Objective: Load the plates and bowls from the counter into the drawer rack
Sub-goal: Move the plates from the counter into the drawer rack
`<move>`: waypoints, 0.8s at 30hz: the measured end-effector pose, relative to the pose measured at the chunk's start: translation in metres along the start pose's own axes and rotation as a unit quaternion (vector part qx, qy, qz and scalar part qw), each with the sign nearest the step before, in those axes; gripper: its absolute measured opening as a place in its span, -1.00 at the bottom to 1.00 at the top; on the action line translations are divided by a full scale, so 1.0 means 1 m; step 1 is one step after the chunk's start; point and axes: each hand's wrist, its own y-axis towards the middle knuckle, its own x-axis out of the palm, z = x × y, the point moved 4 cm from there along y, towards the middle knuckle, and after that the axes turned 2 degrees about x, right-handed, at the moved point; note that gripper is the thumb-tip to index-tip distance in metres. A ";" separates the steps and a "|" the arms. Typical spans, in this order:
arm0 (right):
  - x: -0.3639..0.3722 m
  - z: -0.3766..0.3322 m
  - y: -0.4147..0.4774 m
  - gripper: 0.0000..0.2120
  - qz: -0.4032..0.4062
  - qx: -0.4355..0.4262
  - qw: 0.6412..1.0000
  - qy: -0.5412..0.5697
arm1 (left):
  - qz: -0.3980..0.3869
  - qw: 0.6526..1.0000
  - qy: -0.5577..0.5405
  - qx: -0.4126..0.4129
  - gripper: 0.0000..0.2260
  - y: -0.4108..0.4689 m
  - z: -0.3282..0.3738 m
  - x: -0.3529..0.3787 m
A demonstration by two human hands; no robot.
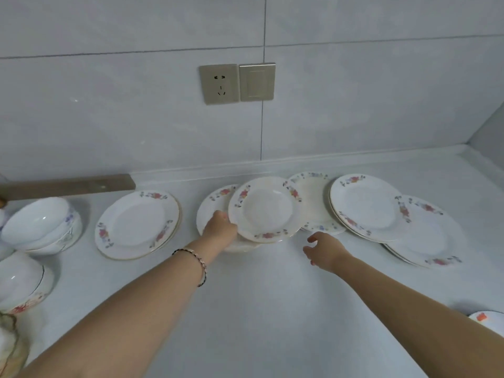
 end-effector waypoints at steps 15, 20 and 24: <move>0.022 -0.021 0.131 -0.56 0.110 0.163 0.944 0.265 | -0.052 0.998 -0.020 -0.018 -0.73 0.158 -0.014 0.031; 0.015 -0.026 0.110 -0.58 0.114 0.127 0.949 0.266 | -0.050 0.996 -0.043 -0.053 -0.84 0.142 -0.023 0.021; 0.001 -0.036 0.076 -0.62 0.096 0.065 0.961 0.253 | -0.004 0.993 -0.093 -0.077 -0.88 0.104 -0.027 0.000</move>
